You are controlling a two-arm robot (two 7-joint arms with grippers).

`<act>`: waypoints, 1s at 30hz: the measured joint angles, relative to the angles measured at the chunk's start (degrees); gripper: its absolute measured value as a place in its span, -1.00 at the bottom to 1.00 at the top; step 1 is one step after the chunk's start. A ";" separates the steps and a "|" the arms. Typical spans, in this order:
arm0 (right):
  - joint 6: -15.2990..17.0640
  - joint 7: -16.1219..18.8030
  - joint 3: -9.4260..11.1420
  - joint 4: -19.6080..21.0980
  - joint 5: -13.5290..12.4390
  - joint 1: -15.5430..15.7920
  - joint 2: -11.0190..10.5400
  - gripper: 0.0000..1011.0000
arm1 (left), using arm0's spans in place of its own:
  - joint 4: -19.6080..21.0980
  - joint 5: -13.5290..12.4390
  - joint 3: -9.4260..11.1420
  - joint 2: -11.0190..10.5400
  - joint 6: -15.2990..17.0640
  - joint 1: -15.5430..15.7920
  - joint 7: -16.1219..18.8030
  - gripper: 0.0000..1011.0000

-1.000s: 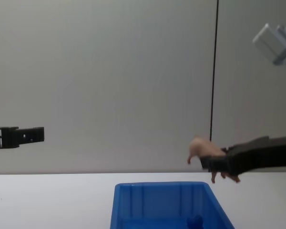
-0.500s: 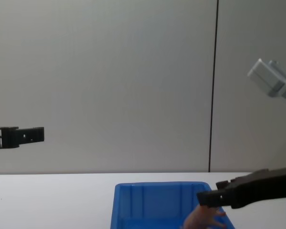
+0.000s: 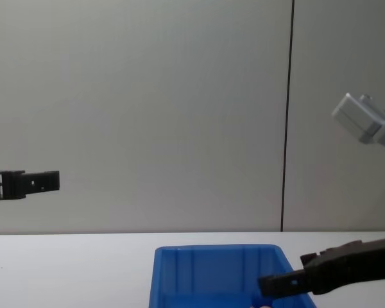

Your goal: Pick up the two dolls from the table and place them into the box.

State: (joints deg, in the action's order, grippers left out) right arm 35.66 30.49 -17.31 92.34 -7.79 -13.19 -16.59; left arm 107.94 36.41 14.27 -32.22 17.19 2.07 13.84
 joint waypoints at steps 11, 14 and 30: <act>-2.24 -2.03 0.91 1.35 -1.06 0.30 -0.72 0.98 | 0.00 0.00 0.00 0.00 0.00 0.00 0.00 0.98; -3.15 -2.83 1.33 1.93 -1.49 0.45 -1.03 0.98 | 0.00 0.00 0.00 0.00 0.00 0.00 0.00 0.98; -10.32 -12.89 6.26 6.64 -8.18 3.65 -4.25 0.98 | 0.00 0.00 0.00 0.00 0.00 0.00 0.00 0.98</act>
State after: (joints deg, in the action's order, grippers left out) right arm 25.34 17.61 -11.05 98.98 -15.97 -9.54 -20.84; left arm 107.94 36.41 14.27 -32.22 17.19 2.07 13.84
